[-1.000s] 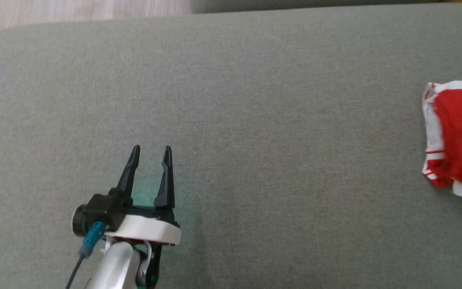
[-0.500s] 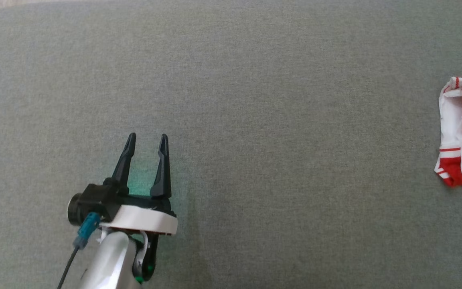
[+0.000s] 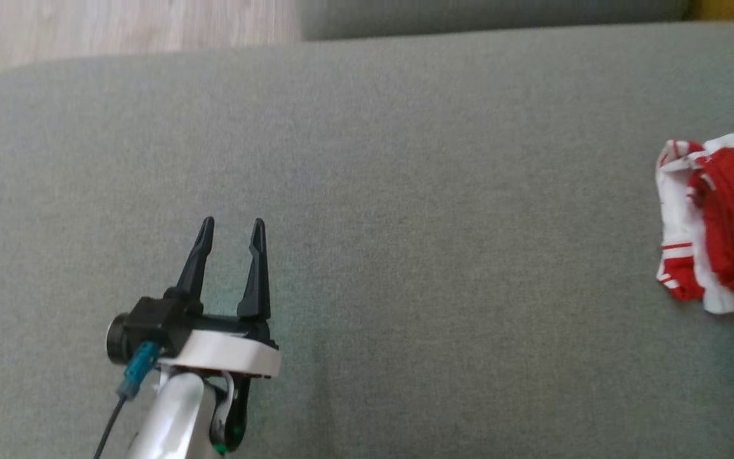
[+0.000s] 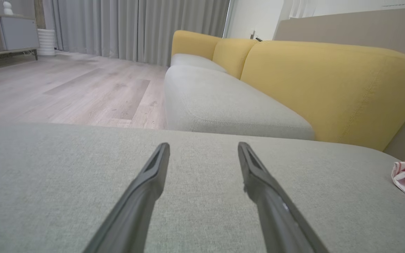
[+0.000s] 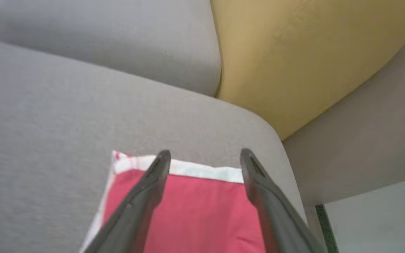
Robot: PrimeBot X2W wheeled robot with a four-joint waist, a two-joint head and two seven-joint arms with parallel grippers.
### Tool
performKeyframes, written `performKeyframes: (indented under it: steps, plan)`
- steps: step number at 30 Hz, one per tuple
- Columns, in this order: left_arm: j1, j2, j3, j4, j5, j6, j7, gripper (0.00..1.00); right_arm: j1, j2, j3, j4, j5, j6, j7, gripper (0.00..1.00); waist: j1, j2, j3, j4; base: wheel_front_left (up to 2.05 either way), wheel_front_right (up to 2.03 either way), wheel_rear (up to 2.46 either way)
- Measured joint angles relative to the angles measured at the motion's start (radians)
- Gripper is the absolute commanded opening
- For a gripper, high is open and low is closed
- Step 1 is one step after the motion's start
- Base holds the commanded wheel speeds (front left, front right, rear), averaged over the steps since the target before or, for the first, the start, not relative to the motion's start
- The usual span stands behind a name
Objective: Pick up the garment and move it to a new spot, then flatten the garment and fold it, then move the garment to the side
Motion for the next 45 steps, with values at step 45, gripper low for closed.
performKeyframes:
  steps: [45]
  plan:
    - [0.179,0.002,0.037,-0.036,-0.001,0.035,0.000,1.00,0.501,0.521,0.005,-0.228,0.176,0.000,-0.641,1.00,0.0001,0.0000,-0.181,0.004,0.00,0.00,0.00]
